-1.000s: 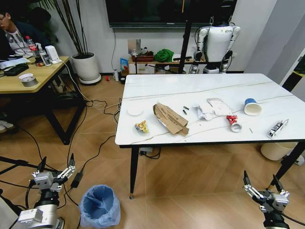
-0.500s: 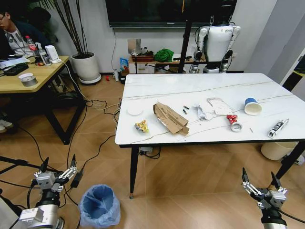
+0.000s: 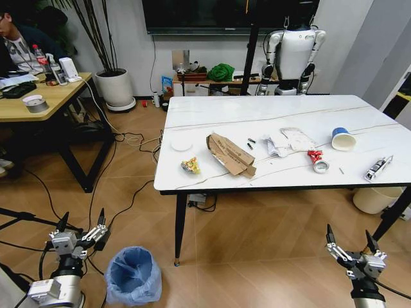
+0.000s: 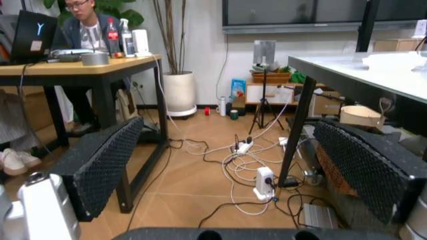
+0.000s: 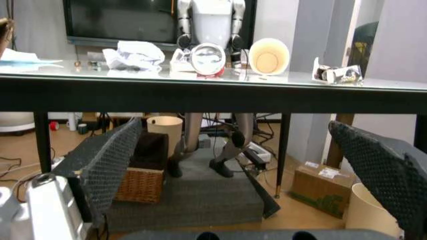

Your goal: Pick up the trash bin and place the trash from the table into it.

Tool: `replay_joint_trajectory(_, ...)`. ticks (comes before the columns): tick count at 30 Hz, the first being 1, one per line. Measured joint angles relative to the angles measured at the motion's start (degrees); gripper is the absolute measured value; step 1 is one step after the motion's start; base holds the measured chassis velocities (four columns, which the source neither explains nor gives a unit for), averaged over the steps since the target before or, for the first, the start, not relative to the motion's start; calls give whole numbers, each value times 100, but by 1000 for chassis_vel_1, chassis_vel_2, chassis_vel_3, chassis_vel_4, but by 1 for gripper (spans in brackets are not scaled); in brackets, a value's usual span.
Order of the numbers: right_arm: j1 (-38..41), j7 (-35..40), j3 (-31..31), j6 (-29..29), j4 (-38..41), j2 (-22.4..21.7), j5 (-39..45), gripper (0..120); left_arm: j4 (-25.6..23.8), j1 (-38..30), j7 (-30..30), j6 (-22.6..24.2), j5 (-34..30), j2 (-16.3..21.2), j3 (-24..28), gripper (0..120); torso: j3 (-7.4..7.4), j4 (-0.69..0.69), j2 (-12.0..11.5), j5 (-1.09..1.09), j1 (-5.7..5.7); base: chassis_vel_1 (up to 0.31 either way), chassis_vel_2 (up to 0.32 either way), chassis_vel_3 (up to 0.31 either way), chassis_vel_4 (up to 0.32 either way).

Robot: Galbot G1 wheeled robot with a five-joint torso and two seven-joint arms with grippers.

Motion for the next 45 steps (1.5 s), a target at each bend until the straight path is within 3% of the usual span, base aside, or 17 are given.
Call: replay_joint_trajectory(45, 55, 0, -22, -21, 4, 47, 33, 100, 105, 119, 42, -46, -55, -60, -3, 100, -762, 0, -1329, 0, -568, 0, 0, 0, 0)
